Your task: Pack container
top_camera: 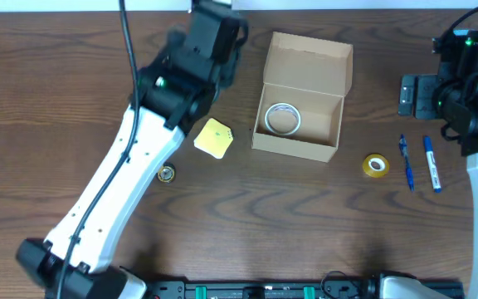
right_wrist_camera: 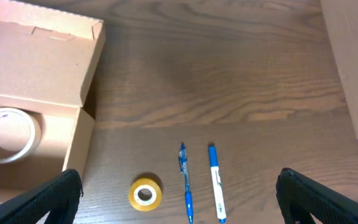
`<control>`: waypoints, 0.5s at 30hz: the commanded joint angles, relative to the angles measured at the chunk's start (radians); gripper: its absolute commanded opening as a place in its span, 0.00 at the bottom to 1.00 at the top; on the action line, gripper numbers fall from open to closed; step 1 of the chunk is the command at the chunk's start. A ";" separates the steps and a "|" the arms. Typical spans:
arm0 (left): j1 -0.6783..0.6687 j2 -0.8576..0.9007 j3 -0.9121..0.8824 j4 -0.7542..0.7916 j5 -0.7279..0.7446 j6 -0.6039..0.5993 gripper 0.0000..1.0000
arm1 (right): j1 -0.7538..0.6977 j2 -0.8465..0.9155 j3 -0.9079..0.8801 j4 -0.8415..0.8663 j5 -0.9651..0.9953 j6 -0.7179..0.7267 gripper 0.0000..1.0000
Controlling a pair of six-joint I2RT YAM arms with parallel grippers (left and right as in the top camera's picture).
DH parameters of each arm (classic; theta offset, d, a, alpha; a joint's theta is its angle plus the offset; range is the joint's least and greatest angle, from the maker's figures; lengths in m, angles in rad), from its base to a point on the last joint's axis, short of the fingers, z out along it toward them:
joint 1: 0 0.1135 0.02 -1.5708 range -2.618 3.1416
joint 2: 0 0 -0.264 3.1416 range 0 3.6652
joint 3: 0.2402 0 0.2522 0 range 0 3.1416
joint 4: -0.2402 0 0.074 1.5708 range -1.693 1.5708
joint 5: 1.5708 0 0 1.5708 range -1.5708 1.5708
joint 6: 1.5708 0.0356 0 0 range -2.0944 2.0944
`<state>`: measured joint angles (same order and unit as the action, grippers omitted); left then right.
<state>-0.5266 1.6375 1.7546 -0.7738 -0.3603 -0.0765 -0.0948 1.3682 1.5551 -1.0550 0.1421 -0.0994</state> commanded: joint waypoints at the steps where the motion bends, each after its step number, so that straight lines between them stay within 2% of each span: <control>1: 0.000 -0.046 -0.142 0.053 -0.028 -0.025 0.77 | 0.003 0.009 0.019 -0.005 0.015 -0.010 0.99; 4: 0.000 -0.127 -0.270 0.142 -0.107 -0.024 0.76 | 0.003 0.010 0.019 -0.013 0.015 -0.010 0.99; 8: 0.003 -0.216 -0.352 0.197 -0.170 -0.024 0.78 | 0.003 0.010 0.019 -0.016 0.015 -0.010 0.99; 12: 0.007 -0.323 -0.448 0.242 -0.166 -0.030 0.82 | 0.003 0.010 0.019 -0.016 0.015 -0.010 0.99; 15: 0.020 -0.426 -0.585 0.299 -0.131 -0.074 0.91 | 0.004 0.010 0.019 -0.024 0.014 -0.003 0.99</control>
<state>-0.5217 1.2697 1.2655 -0.4950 -0.4946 -0.1047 -0.0948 1.3682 1.5551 -1.0740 0.1509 -0.0990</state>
